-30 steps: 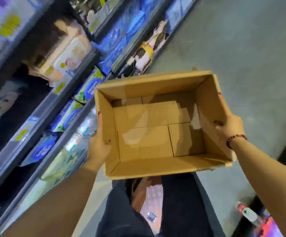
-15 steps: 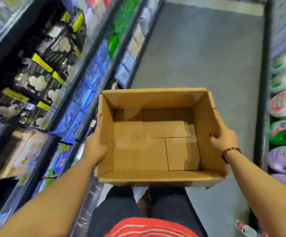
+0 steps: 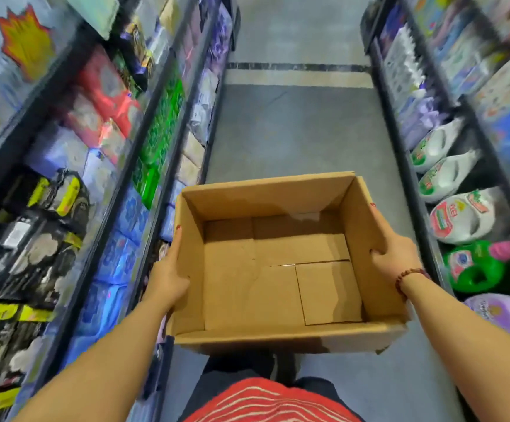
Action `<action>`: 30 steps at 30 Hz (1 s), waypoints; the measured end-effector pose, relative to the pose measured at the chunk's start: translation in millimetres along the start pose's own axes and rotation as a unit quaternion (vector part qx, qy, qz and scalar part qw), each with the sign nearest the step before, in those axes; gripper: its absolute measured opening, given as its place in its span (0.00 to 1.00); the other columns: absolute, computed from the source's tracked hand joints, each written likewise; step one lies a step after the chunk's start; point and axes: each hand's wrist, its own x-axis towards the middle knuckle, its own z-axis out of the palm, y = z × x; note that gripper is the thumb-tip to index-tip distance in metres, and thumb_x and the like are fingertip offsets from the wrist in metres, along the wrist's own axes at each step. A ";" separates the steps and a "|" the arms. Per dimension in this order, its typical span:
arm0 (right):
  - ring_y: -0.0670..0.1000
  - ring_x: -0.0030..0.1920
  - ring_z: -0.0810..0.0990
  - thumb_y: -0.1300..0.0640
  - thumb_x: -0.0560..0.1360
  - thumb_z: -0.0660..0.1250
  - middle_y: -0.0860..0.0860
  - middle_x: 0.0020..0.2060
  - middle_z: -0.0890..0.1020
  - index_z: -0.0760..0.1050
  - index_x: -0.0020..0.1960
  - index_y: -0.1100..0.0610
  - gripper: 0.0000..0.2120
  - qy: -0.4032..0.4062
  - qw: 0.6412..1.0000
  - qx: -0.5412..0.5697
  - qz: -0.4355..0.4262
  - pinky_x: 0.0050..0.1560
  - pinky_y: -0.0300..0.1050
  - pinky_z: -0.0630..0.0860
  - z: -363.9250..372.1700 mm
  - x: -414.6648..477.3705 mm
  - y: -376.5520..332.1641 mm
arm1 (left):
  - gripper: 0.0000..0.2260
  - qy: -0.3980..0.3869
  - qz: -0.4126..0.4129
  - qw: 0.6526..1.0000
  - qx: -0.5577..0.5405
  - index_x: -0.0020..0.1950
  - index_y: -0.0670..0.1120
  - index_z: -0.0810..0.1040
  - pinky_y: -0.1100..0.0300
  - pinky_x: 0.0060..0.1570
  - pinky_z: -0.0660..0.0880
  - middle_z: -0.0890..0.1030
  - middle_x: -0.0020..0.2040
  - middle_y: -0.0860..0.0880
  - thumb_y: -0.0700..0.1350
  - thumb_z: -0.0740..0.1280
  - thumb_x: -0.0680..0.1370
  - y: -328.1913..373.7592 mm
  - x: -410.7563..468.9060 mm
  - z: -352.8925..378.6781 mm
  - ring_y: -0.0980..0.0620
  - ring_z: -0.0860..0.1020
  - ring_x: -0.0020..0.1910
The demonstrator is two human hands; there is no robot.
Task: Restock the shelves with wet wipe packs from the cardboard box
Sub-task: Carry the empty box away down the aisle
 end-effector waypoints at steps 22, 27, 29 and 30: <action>0.56 0.31 0.73 0.66 0.71 0.60 0.53 0.28 0.73 0.39 0.71 0.29 0.46 0.041 0.999 0.013 -0.013 0.36 0.45 0.69 -89.0 431.6 -56.6 | 0.49 0.003 0.056 0.998 0.019 0.74 0.68 0.38 0.44 0.35 0.77 0.81 0.42 0.38 0.34 0.65 0.71 215.3 414.0 -50.4 0.43 0.76 0.33; 0.60 0.31 0.75 0.65 0.70 0.60 0.56 0.30 0.74 0.42 0.73 0.30 0.46 0.037 0.999 -0.003 -0.013 0.34 0.44 0.67 -134.1 549.0 -60.7 | 0.49 0.017 0.049 0.998 0.022 0.73 0.69 0.38 0.47 0.35 0.77 0.79 0.41 0.40 0.34 0.65 0.71 285.4 503.8 -57.4 0.41 0.76 0.34; 0.59 0.30 0.74 0.66 0.69 0.61 0.57 0.30 0.75 0.42 0.72 0.30 0.47 0.042 0.999 0.004 -0.013 0.30 0.43 0.65 -147.2 587.7 -64.6 | 0.48 0.008 0.049 0.999 0.013 0.74 0.68 0.39 0.48 0.30 0.76 0.78 0.38 0.41 0.33 0.65 0.71 309.1 539.1 -61.5 0.41 0.76 0.31; 0.58 0.29 0.73 0.66 0.69 0.60 0.57 0.29 0.75 0.42 0.72 0.29 0.47 0.041 0.999 0.006 -0.012 0.28 0.43 0.63 -152.2 606.8 -68.0 | 0.48 0.005 0.048 0.999 0.008 0.75 0.66 0.39 0.51 0.27 0.73 0.78 0.38 0.42 0.33 0.65 0.72 320.6 557.8 -64.0 0.42 0.76 0.31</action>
